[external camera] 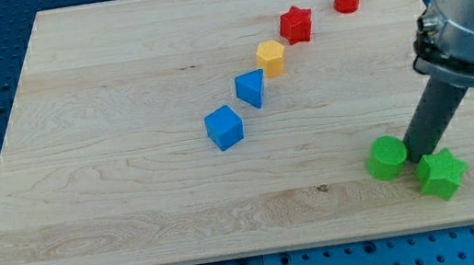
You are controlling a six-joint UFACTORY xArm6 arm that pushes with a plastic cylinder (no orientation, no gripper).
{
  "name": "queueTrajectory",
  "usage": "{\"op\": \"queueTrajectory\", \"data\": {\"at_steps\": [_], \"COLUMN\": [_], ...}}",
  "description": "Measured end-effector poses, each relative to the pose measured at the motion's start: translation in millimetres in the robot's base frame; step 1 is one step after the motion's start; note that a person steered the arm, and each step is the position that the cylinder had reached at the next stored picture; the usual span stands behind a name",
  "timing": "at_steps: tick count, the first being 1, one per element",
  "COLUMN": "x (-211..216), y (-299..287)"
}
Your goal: Slide green circle towards the blue cube
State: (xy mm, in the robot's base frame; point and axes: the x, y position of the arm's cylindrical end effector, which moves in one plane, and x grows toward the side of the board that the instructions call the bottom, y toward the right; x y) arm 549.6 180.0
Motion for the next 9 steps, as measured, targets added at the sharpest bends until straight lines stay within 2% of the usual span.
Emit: {"op": "queueTrajectory", "data": {"at_steps": [8, 9], "x": [21, 18], "y": [-177, -183]}}
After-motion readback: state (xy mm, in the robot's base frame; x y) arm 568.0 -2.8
